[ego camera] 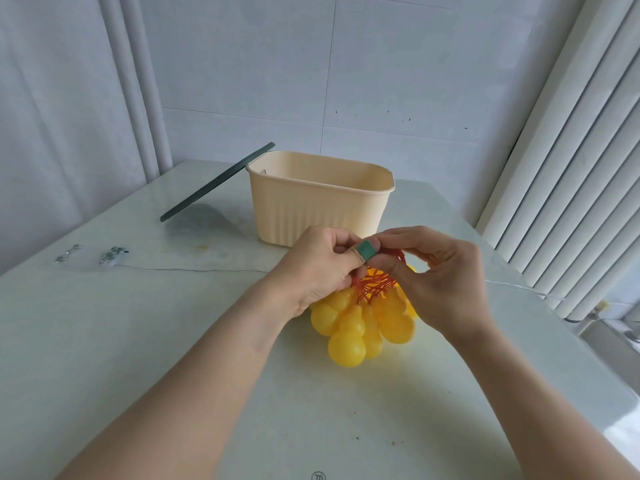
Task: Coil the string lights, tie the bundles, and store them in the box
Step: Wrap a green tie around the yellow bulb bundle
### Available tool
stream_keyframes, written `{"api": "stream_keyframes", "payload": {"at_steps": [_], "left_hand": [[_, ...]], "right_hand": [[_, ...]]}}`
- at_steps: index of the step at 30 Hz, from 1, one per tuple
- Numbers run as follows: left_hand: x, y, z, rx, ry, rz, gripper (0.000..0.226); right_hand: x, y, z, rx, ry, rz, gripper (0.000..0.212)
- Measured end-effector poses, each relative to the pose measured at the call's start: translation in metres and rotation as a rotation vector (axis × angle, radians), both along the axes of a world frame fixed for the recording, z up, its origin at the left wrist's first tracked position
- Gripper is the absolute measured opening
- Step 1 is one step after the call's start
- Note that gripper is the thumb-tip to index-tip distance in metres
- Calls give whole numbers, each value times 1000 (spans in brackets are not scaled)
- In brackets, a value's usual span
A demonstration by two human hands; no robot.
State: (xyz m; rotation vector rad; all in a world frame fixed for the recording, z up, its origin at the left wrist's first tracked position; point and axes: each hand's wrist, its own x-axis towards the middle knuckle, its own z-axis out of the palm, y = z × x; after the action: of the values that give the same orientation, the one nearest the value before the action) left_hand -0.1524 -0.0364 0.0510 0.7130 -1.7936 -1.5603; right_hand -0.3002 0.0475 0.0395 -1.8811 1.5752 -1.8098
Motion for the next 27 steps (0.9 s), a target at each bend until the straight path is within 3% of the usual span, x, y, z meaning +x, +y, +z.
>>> {"api": "stream_keyframes", "payload": {"at_steps": [8,14,19,24,27], "left_hand": [[4,-3,1,30,28,-55,24],[5,1,6,-119,-87,-83,32],[3,6,7,-97,-41,99,54],[6,2,10,57,58,85,28],[8,-2,9,24,38,7,11]], "right_hand": [[17,-4,-5,-2,-158,-67,20],[20,-5,-5,30,-243,-154,19],[23,-5,-3,4,-242,-112,24],[11,-2,2,8,-165,65,26],[1,1,3,74,-123,91,21]]}}
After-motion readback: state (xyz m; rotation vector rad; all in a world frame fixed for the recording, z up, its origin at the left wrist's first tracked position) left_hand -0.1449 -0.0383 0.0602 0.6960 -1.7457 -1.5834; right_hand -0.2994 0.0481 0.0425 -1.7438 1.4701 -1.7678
